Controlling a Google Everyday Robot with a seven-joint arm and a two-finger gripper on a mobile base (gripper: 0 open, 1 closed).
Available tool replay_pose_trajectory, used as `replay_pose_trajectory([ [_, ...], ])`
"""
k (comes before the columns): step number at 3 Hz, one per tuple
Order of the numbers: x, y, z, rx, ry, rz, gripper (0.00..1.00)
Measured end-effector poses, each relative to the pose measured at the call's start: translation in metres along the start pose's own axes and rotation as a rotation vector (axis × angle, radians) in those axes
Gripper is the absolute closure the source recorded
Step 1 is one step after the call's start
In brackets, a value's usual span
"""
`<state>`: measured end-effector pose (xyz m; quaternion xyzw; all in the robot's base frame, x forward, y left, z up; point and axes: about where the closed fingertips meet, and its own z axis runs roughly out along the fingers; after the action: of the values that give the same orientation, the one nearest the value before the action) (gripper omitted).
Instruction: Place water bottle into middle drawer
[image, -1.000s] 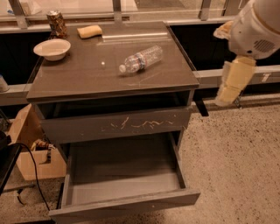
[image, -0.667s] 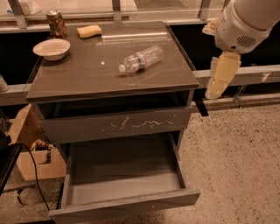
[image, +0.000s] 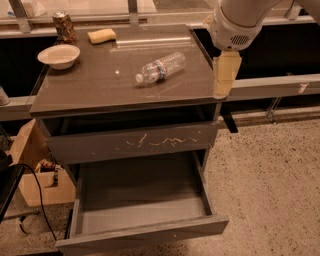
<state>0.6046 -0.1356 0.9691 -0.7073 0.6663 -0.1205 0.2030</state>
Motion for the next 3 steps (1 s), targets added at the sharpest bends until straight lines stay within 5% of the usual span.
replay_pose_trajectory([
  [2, 0.0, -0.004, 0.003, 0.013, 0.017, -0.027, 0.0],
  [3, -0.012, -0.031, 0.012, 0.053, 0.025, -0.106, 0.0],
])
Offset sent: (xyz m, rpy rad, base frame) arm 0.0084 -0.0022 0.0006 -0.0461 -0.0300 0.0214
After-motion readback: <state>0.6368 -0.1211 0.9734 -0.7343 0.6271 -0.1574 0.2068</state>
